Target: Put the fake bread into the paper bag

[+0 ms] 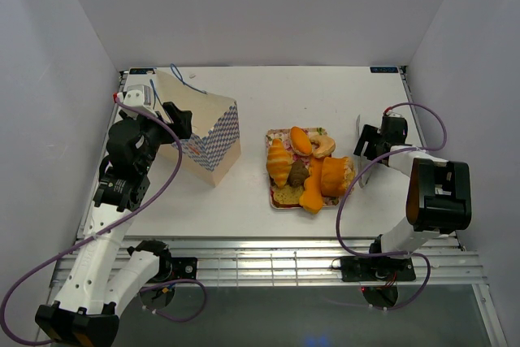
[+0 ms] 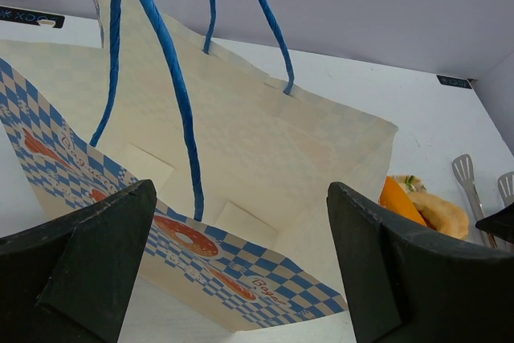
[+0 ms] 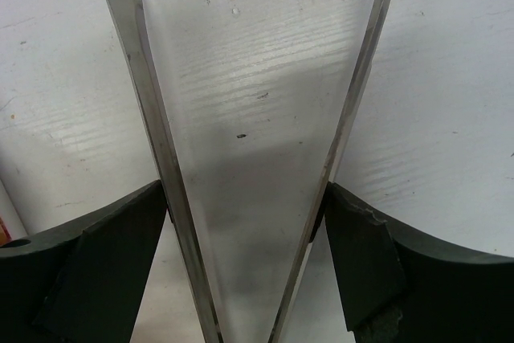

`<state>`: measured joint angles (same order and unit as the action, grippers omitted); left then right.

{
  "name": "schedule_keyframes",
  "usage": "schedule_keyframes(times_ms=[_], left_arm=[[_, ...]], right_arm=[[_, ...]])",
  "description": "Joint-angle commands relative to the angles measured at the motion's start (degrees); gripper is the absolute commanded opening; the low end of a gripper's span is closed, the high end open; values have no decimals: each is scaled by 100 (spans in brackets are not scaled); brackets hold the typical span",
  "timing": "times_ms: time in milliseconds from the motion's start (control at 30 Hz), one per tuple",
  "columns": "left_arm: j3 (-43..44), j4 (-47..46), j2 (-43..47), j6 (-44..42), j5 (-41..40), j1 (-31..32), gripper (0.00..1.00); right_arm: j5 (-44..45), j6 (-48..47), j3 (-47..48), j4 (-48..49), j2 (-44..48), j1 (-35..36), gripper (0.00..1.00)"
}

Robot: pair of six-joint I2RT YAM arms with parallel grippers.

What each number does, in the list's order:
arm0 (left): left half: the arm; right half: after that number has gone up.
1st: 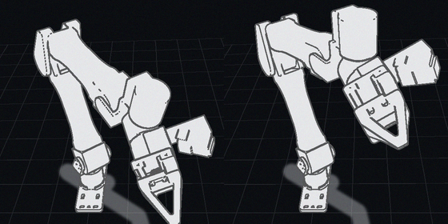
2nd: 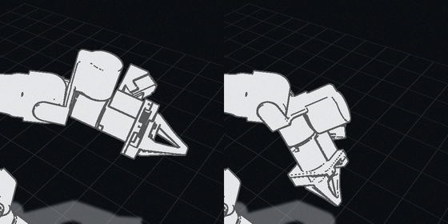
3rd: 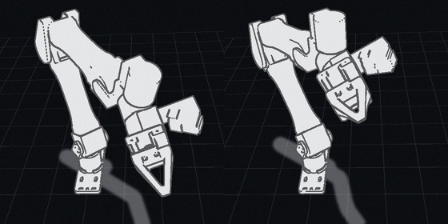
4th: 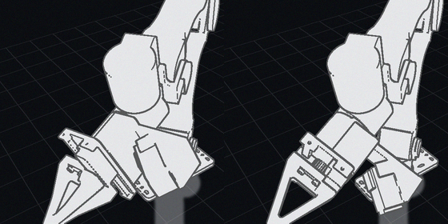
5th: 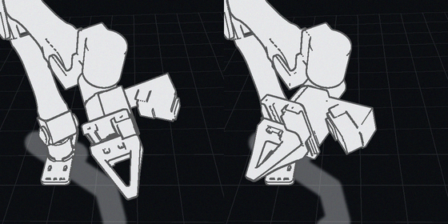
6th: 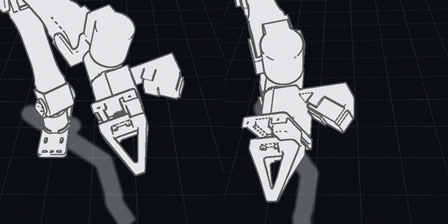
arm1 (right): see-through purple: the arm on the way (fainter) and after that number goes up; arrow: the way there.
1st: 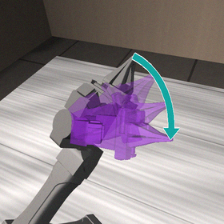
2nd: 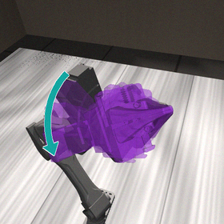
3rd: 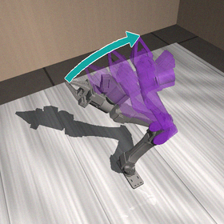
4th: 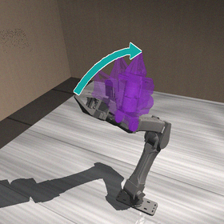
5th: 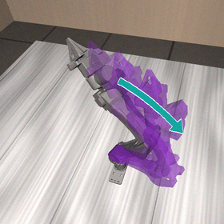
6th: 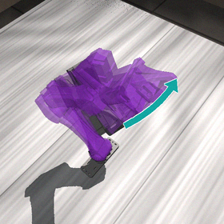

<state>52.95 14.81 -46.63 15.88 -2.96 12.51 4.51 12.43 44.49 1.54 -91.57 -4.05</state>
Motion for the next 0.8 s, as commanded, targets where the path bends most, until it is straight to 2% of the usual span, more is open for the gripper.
schedule_keyframes(times_ms=[0,233,433,533,633,667,767], left_arm=[[-48,-4,110,-50,59,23,98],[-65,-4,198,-59,-11,58,98],[-74,-13,225,-76,-29,67,98],[-83,-13,242,-76,-55,76,98],[-74,-13,251,-76,-64,76,98],[-74,-4,260,-76,-82,76,98],[-74,-13,277,-85,-82,76,98]], right_arm=[[-21,129,130,-145,-81,1,83],[58,-29,130,-584,-89,1,88],[137,-47,16,-620,-177,36,89],[252,-38,-2,-646,-212,62,87],[374,-38,-19,-690,-212,115,80],[384,-38,-19,-699,-212,124,75],[340,-38,-28,-734,-212,133,70]])
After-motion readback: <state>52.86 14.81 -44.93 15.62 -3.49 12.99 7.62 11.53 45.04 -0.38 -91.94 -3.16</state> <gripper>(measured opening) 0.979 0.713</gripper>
